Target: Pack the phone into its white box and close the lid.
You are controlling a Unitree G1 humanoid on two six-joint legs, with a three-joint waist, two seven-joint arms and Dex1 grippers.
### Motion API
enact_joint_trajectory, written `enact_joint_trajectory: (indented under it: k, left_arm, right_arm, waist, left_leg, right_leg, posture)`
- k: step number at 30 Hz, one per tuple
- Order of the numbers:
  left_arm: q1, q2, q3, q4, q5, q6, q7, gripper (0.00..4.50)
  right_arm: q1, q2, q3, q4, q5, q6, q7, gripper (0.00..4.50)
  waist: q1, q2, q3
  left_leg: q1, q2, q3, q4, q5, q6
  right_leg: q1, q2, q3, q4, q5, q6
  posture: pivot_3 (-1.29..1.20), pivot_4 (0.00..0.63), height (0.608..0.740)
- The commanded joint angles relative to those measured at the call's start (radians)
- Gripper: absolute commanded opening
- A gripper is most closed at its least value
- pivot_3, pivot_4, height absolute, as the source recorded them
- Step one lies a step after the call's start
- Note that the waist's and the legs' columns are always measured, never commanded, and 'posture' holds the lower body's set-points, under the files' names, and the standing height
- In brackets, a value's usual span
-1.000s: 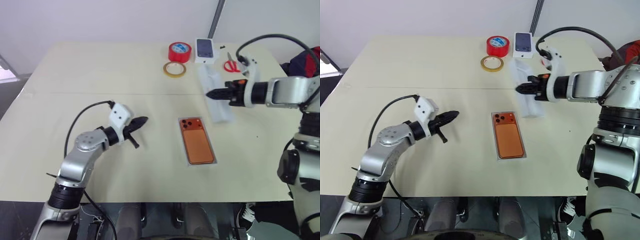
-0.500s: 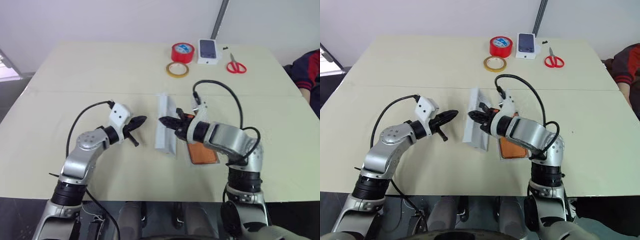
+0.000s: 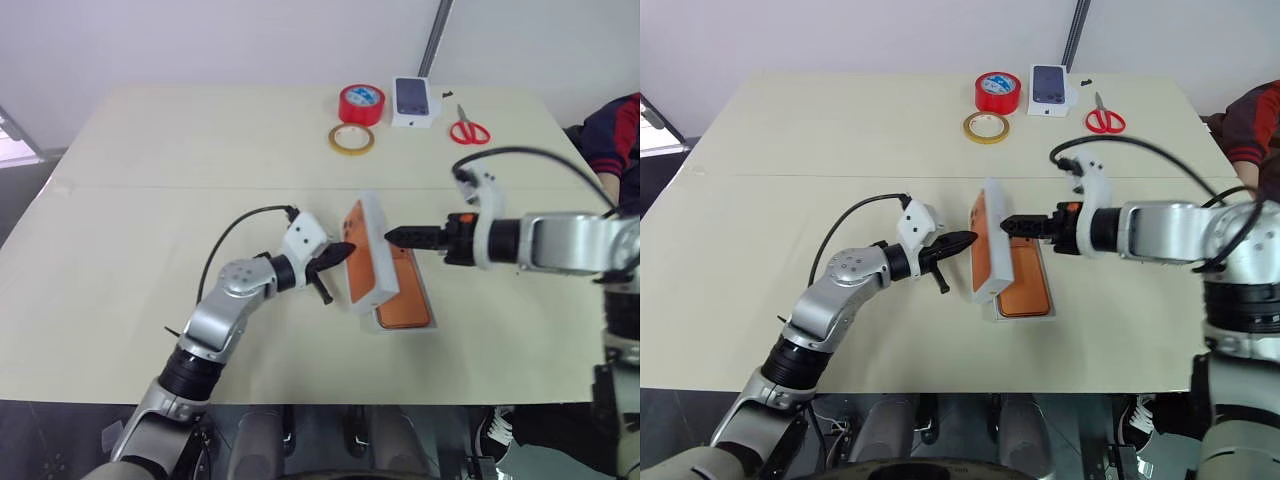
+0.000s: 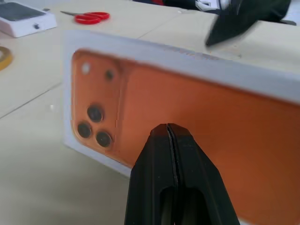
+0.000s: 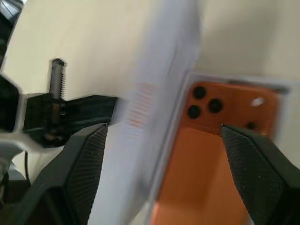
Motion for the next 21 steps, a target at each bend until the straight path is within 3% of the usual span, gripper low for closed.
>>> enact_joint_trajectory:
  k: [1, 2, 5, 11, 16, 21]
  left_arm:
    - [-0.03, -0.025, -0.032, 0.019, 0.025, -0.005, -0.001, 0.0]
    - [-0.035, -0.033, -0.043, 0.027, 0.034, -0.011, -0.003, 0.0]
    - [-0.046, -0.053, -0.058, 0.036, 0.04, -0.015, -0.003, 0.0]
    - [-0.049, -0.074, 0.001, -0.007, -0.007, 0.027, 0.01, 0.0]
    - [-0.061, -0.072, 0.106, -0.045, -0.061, 0.121, 0.066, 0.0]
    - [-0.093, -0.011, 0.12, -0.005, -0.006, 0.226, 0.125, 0.0]
  right_arm:
    - [-0.037, -0.056, 0.02, -0.011, -0.138, 0.02, 0.12, 4.07]
    - [-0.038, -0.071, 0.029, -0.021, -0.212, 0.018, 0.165, 4.07]
    - [-0.021, -0.118, 0.076, -0.094, -0.457, -0.027, 0.339, 3.22]
    - [-0.001, -0.187, 0.214, -0.201, -0.847, -0.174, 0.643, 0.16]
    - [0.044, -0.215, 0.317, -0.29, -1.097, -0.3, 0.812, 0.06]
    - [0.068, -0.186, 0.372, -0.332, -1.257, -0.351, 0.902, 0.06]
  waist:
    - [0.0, 0.0, 0.0]
    - [0.001, 0.0, 0.0]
    - [0.001, 0.0, 0.0]
    - [0.001, 0.0, 0.0]
    - [0.0, 0.0, 0.0]
    - [0.001, 0.0, 0.0]
  left_leg:
    - [0.0, 0.0, 0.0, 0.0, 0.0, 0.0]
    - [0.0, 0.0, 0.0, 0.0, 0.0, 0.0]
    - [-0.001, 0.0, 0.0, 0.001, 0.0, 0.0]
    - [-0.003, 0.0, 0.0, 0.002, 0.0, 0.0]
    - [-0.003, 0.0, -0.001, 0.002, 0.0, 0.0]
    - [-0.003, -0.001, 0.0, 0.002, 0.0, 0.0]
  right_leg:
    - [0.0, 0.0, 0.0, 0.0, 0.0, 0.0]
    - [0.0, 0.0, 0.0, 0.0, 0.0, -0.001]
    - [0.0, 0.0, 0.0, 0.0, 0.0, -0.001]
    - [-0.001, -0.001, 0.0, -0.001, 0.0, 0.0]
    - [-0.001, -0.002, 0.0, -0.001, -0.001, -0.001]
    - [-0.001, -0.001, 0.0, -0.001, 0.0, 0.0]
  posture:
    - [0.0, 0.15, 0.736]
    - [0.0, 0.15, 0.736]
    - [0.0, 0.15, 0.736]
    - [0.0, 0.15, 0.736]
    - [0.0, 0.15, 0.736]
    - [0.0, 0.15, 0.736]
